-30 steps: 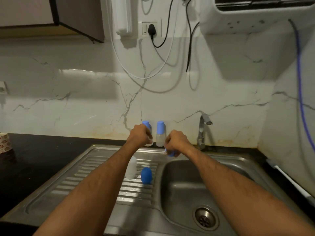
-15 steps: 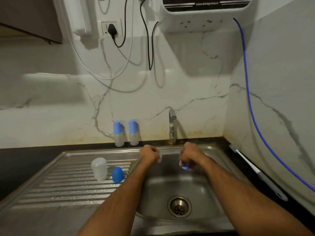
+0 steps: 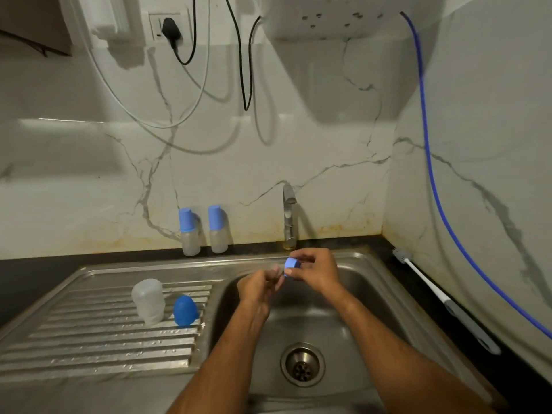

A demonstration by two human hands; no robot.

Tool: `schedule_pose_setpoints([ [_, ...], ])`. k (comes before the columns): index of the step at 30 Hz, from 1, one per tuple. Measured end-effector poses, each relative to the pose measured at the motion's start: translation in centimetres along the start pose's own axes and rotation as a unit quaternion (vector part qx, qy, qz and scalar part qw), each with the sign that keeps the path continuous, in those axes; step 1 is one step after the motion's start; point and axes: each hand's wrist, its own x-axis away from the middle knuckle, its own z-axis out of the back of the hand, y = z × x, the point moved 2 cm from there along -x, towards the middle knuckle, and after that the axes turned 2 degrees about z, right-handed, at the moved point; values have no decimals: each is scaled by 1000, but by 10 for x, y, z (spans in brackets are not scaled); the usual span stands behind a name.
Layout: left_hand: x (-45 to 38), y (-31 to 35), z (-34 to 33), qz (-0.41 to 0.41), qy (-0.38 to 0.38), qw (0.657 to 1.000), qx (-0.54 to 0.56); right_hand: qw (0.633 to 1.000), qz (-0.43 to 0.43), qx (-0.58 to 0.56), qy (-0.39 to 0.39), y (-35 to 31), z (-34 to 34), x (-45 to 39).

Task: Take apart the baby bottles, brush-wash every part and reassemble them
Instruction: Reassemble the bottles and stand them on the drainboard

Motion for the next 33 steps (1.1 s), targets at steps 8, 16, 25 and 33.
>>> schedule_pose_setpoints([
  [8,-17,-14,5,-69,46,992,-96,998,64,24,5,22,-22,-11],
  [16,-26,-32,16,-57,-25,990,-126,994,66,56,71,50,-34,-2],
  [25,-30,-24,15,4,-72,997,-37,998,67,3,15,51,-28,-1],
  [33,-37,-17,17,16,-104,992,-70,997,69,15,5,48,-23,-4],
])
